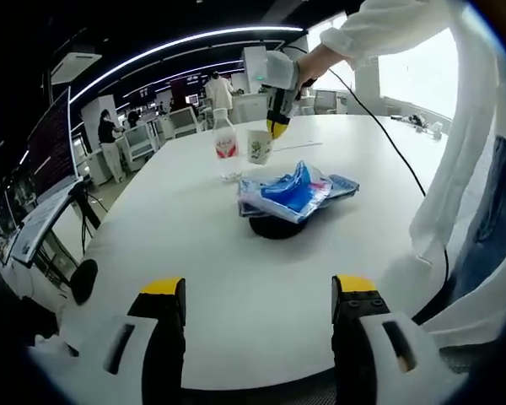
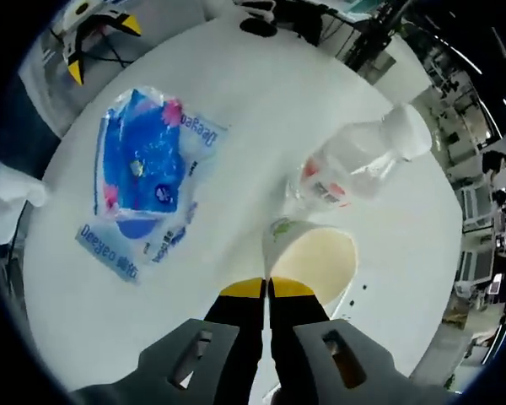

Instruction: Arrange the tabletop items into an orderly group along one side of the table until the central work area is clear of visible clutter.

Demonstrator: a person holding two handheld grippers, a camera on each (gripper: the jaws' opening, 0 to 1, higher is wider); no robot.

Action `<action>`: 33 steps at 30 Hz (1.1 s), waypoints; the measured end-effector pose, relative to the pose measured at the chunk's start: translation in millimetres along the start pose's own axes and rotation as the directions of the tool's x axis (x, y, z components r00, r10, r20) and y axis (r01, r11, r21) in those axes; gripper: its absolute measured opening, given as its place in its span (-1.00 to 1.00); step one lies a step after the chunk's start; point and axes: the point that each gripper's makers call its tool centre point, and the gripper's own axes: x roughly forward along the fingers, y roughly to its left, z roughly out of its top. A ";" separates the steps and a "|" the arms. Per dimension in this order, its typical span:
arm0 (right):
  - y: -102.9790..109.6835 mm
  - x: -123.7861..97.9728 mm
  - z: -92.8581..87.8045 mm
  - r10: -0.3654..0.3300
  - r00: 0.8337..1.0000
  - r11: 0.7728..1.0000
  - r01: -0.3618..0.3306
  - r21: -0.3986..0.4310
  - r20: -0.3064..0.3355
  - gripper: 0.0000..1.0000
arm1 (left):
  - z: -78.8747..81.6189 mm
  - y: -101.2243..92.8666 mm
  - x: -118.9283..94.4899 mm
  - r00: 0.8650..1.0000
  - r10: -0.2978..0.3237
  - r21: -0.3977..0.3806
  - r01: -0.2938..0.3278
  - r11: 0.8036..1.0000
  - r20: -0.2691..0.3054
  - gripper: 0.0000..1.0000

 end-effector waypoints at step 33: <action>-4.9 19.9 0.9 0.022 0.999 0.996 -0.026 -0.090 -0.049 -1.00 | -1.6 3.9 -0.3 1.000 0.020 0.013 -0.020 1.000 -0.005 0.42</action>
